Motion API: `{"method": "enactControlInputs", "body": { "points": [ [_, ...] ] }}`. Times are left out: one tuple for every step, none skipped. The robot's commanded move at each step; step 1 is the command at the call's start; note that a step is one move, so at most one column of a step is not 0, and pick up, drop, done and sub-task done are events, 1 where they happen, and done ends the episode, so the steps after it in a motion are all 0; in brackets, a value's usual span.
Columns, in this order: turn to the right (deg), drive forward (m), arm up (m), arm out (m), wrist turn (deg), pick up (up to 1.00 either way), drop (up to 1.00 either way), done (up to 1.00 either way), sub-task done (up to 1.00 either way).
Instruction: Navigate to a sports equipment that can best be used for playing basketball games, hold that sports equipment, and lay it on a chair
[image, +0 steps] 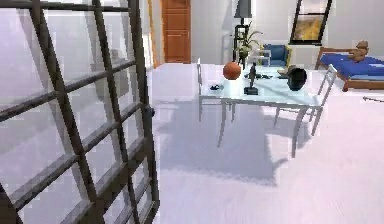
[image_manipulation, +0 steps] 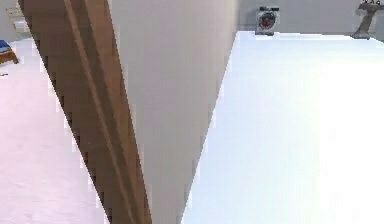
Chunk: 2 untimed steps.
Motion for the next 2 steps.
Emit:
{"method": "enactControlInputs", "body": {
  "points": [
    [15.0,0.0,0.0,0.0,0.0,0.0,0.0,0.0,0.0],
    [0.0,0.4,0.0,0.0,0.0,0.0,0.0,0.0,0.0]
  ]
}}
